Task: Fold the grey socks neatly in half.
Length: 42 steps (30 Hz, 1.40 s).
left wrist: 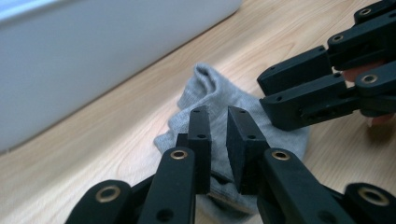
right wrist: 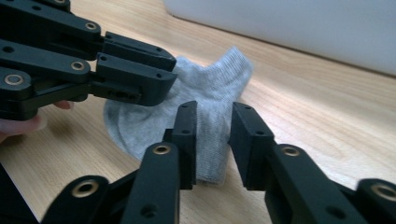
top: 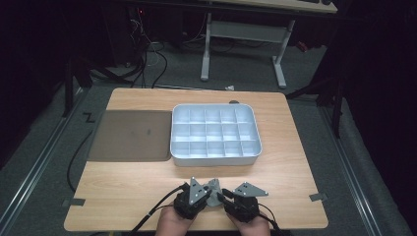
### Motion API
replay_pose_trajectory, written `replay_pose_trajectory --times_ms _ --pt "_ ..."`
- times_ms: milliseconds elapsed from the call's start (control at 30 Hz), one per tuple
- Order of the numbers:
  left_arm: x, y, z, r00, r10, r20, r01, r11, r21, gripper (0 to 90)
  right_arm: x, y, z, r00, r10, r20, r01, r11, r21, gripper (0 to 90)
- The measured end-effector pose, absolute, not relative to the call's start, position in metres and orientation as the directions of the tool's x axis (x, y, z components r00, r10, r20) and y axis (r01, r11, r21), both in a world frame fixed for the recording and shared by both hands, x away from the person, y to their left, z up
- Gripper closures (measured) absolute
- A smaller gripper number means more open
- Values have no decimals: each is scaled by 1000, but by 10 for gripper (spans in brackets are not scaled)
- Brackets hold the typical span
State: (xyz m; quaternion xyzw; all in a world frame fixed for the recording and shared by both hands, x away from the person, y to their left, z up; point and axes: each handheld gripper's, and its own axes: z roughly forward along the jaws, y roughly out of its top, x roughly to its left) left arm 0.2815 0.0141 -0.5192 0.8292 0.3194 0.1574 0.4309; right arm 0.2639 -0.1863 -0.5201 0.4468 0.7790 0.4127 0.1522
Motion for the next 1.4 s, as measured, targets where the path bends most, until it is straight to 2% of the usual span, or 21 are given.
replay_pose_trajectory --times_ms 233,400,700,867,1000,1400 --pt "282 22 -530 742 670 -21 404 -423 811 832 266 -186 -526 -546 820 168 604 247 758 620" --pt "282 25 -532 744 668 -13 397 -426 813 845 268 -183 -531 -554 811 190 628 257 734 607" --pt "281 26 -532 744 668 -12 396 -426 813 848 270 -182 -532 -556 798 232 653 247 716 658" --pt "278 24 -527 752 658 -37 403 -414 816 814 269 -179 -531 -576 789 215 636 267 723 793" --pt "269 15 -524 776 631 -16 371 -435 821 816 267 -178 -531 -580 791 197 625 276 731 808" --pt "271 14 -533 768 641 4 379 -460 803 869 258 -176 -515 -621 765 171 580 302 756 834"
